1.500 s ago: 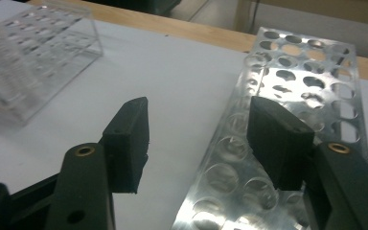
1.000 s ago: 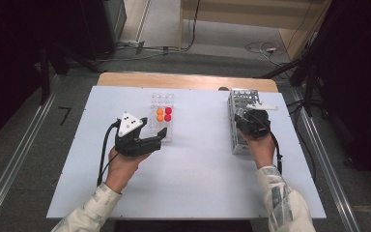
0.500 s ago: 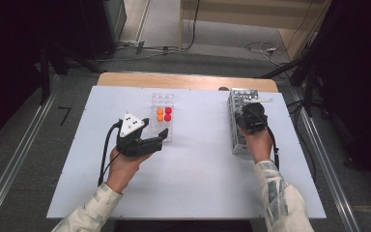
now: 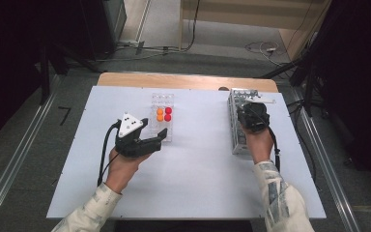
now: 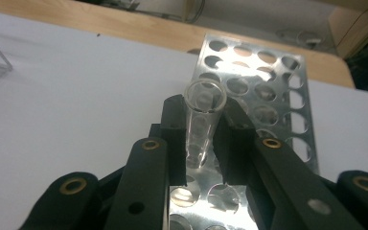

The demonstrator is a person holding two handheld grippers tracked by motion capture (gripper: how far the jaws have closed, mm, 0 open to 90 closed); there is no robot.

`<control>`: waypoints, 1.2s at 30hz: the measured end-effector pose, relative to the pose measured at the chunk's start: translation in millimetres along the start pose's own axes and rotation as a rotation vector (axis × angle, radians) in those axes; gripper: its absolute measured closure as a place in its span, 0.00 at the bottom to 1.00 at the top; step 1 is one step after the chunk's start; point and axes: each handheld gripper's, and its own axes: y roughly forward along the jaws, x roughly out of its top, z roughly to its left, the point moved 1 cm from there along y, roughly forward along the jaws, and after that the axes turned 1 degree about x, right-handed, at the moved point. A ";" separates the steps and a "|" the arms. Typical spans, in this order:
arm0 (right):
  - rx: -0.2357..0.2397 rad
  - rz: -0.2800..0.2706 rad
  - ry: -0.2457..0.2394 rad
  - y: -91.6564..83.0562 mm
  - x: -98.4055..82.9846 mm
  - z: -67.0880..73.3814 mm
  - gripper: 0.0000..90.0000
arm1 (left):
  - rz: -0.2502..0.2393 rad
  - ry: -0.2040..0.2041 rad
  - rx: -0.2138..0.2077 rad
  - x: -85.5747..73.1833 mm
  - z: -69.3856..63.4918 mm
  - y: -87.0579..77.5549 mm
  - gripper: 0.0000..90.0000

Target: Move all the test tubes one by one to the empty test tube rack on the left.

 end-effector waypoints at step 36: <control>0.560 -0.102 -0.315 -78.7 -46.9 139.7 0.82 | 0.028 0.115 -0.230 3.7 -57.4 6.5 0.60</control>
